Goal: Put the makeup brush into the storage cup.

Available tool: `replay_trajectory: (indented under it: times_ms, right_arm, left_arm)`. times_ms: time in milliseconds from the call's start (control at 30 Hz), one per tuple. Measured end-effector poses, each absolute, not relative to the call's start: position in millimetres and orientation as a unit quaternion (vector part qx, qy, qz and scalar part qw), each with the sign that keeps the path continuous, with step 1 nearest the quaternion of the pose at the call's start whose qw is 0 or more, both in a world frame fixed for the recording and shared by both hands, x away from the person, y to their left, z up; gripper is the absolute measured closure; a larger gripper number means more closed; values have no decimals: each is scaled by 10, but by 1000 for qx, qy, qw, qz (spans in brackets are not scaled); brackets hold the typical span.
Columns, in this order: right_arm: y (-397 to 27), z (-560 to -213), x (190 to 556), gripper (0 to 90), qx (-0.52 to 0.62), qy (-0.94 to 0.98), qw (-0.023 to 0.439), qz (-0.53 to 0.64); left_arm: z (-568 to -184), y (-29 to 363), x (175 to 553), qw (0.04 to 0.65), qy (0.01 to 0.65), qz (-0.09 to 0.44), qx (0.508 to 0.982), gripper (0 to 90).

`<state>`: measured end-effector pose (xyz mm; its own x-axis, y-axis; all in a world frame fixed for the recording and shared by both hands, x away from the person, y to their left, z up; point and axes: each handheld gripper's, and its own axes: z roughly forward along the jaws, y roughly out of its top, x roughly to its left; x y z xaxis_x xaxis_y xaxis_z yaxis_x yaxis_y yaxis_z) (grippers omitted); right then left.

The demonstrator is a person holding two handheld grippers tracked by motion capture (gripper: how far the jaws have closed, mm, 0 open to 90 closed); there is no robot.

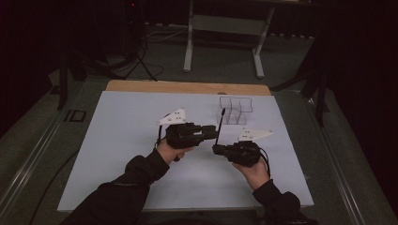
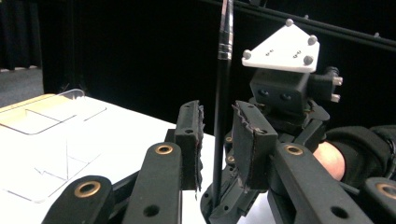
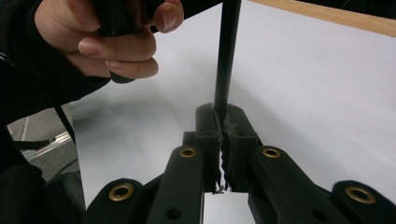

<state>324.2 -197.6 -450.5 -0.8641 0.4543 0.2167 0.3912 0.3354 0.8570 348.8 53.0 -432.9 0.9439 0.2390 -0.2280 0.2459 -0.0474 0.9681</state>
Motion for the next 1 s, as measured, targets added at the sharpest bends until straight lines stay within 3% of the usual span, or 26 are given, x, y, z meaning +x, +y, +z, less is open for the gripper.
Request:
replay_trajectory:
  times_ms: [133,300,600,700,1000]
  right_arm:
    - [-1942,-4531,3232,859,254,820,26,512]
    - [-1939,-4529,3229,859,254,819,26,514]
    - [-1964,-4524,3231,840,258,819,46,511]
    - [-1988,-4513,3233,699,260,815,42,516]
    - [-2128,-4429,3217,552,264,809,44,523]
  left_arm:
    - [-4323,467,3489,660,162,-7,734,740]
    - [-4343,454,3523,662,170,-10,730,843]
    - [-4338,426,3534,663,152,10,733,864]
    - [-4336,430,3538,661,152,18,734,865]
    - [-4380,501,3569,652,160,33,740,865]
